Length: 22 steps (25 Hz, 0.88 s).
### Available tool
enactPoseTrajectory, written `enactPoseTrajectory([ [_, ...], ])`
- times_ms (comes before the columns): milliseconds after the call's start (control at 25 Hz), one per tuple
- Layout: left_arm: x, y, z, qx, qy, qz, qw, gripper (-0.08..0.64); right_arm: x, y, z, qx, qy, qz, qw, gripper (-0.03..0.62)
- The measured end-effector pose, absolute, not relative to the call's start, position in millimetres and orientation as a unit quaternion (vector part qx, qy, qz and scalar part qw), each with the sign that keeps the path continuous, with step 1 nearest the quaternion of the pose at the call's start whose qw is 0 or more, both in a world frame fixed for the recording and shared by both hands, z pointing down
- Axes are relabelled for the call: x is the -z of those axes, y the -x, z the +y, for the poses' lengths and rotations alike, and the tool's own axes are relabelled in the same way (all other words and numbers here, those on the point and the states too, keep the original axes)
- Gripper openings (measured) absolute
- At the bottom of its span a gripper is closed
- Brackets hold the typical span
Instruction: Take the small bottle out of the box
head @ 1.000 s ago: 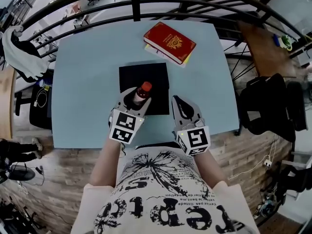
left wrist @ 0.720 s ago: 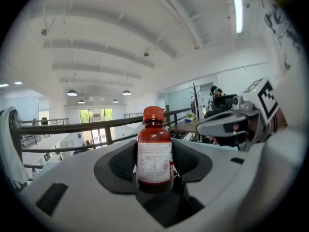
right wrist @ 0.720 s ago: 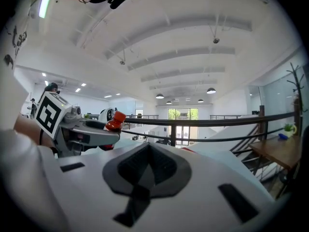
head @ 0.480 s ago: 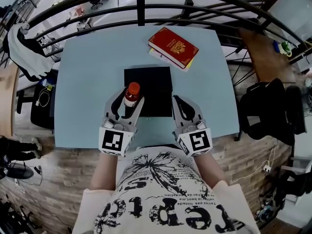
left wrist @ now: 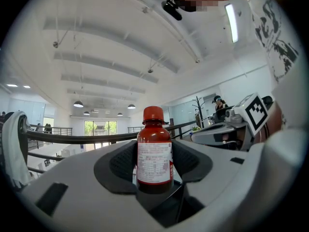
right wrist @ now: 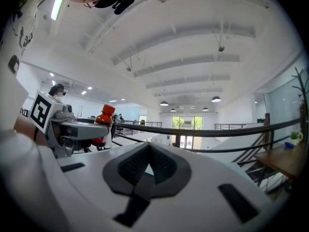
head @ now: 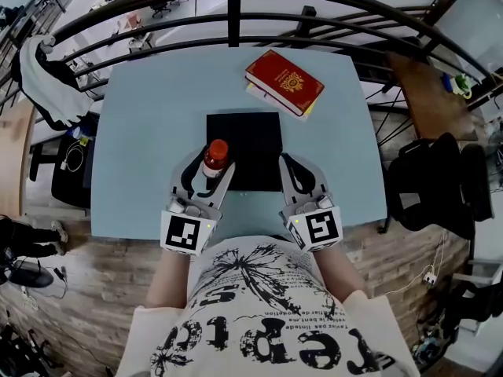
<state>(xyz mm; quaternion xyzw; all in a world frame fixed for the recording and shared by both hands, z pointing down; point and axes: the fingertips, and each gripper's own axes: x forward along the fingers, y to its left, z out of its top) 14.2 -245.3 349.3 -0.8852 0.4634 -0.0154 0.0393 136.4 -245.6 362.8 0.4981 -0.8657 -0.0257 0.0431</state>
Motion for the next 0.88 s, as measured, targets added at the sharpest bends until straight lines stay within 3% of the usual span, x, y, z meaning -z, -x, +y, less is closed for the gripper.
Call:
enactPoseTrajectory([
  [880,-355.0,-7.6,-248.6,0.009,0.882,0.471,0.021,0.230,-362.4,-140.7,-251.1,0.031,-0.518,-0.853,0.053,0.008],
])
